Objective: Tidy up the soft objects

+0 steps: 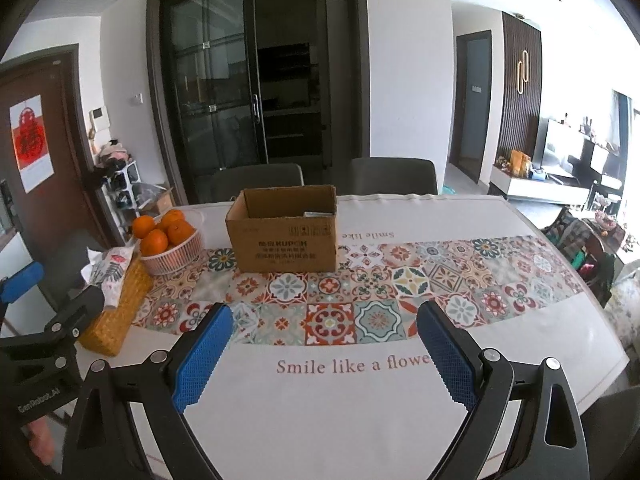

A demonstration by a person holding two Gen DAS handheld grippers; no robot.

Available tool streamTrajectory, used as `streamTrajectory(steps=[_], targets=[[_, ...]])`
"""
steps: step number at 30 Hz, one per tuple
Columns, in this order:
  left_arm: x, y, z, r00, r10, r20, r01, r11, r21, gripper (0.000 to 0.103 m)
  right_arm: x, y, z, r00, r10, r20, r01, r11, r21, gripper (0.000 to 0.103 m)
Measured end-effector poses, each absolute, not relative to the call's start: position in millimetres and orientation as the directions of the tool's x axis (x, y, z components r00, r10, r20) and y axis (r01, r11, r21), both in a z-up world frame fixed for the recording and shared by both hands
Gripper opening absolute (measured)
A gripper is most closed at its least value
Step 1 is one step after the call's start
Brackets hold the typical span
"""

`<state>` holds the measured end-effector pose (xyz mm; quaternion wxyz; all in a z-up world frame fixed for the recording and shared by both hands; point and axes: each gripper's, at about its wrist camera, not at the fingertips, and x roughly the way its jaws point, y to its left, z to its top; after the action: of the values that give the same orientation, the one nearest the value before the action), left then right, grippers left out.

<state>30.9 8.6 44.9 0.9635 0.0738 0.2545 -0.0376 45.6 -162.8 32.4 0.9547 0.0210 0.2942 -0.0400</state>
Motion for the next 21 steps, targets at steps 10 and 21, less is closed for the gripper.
streamTrajectory(steps=[10, 21], targets=[[15.8, 7.4, 46.3, 0.871, -0.042, -0.490, 0.110, 0.988, 0.112, 0.103, 30.9, -166.0, 35.3, 0.831, -0.059, -0.553, 0.080, 0.997, 0.014, 0.094], [9.8, 5.6, 46.7, 0.870, -0.045, -0.491, 0.113, 0.987, 0.111, 0.103, 30.4, -165.8, 34.3, 0.830, -0.059, -0.554, 0.080, 0.997, 0.014, 0.094]])
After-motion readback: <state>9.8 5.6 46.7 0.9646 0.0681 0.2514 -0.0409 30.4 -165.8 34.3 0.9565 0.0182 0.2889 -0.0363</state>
